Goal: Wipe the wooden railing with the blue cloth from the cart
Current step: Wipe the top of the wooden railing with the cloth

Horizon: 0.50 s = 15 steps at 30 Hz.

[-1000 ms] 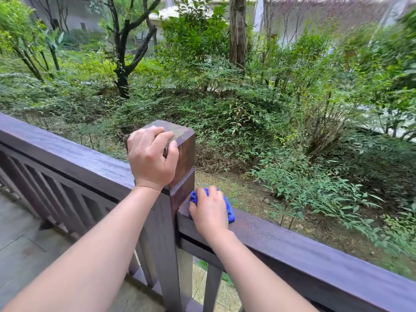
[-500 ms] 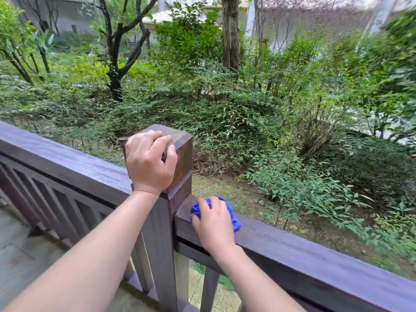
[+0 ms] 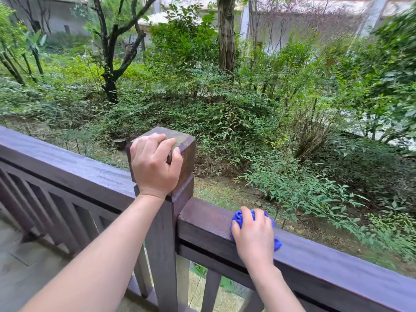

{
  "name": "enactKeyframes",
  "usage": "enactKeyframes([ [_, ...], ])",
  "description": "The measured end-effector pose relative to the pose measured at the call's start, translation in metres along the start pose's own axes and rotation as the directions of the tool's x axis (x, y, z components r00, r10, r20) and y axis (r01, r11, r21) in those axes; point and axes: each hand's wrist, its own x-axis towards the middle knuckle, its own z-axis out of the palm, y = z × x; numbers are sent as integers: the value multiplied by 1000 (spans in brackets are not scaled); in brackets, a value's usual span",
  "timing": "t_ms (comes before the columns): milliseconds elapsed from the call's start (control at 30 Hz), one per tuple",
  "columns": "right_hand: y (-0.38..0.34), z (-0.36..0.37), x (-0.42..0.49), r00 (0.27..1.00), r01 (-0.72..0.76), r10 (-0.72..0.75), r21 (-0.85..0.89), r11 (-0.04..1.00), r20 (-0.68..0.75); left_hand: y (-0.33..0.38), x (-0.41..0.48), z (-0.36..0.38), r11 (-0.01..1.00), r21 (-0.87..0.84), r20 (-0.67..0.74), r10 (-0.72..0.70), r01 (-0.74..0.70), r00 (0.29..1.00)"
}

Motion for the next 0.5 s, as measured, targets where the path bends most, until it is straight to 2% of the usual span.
enactKeyframes([
  [267, -62, 18, 18, 989, 101, -119, 189, 977, 91, 2, 1, -2, 1000, 5, 19, -14, 14, 1000],
  [400, -60, 16, 19, 980, 114, -154, 270, 956, 129, 3, 2, -4, 1000, 13, 37, -17, 16, 999],
  [500, -54, 10, 16, 956, 183, -242, 306, 934, 164, 5, 2, -7, 999, 38, 59, -23, 21, 998],
])
